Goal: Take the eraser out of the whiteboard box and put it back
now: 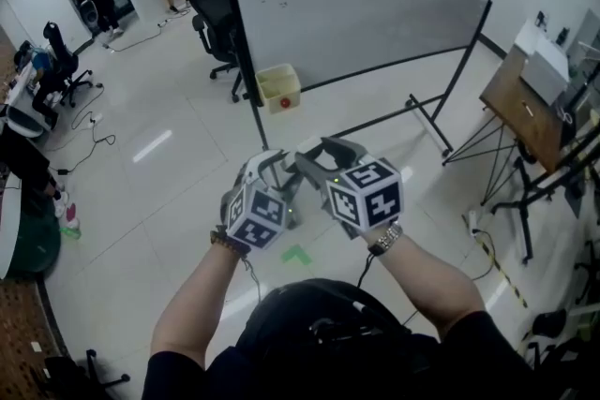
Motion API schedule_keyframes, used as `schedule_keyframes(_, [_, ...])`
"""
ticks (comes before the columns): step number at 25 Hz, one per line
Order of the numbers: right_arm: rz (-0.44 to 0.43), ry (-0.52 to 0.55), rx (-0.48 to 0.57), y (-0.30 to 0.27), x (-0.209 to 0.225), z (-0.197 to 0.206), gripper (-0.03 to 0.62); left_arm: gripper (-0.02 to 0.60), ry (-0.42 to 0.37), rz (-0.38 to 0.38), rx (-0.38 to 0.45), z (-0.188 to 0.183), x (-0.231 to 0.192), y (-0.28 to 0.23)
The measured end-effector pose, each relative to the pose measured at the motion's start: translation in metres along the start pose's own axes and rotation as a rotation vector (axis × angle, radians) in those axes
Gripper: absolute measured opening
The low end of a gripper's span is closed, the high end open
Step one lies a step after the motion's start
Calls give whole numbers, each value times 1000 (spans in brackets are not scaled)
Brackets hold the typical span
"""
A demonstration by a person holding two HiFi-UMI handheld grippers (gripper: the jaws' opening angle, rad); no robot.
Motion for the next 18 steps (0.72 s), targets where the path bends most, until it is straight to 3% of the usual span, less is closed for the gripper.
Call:
schedule_keyframes(6, [-18,19,4,8,0,-2,259,214,-15,-2,1,-9,7,-4])
schedule_keyframes(9, [-17,33,9,9,0,-3,259,169,-13,7,5,-11,9,-6])
schedule_keyframes(18, [7,86,32,7,0,-7,283,166,15,-35,28,-14,0,-11])
Point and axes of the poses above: the fingertips, and each gripper's own axes: y backward along the fingers, x to its right, z out of its underside, the point moved 3 cm from there along y, backward along the fingers, and after that the axes turned 1 degree about -x, right-handed, at the moved point
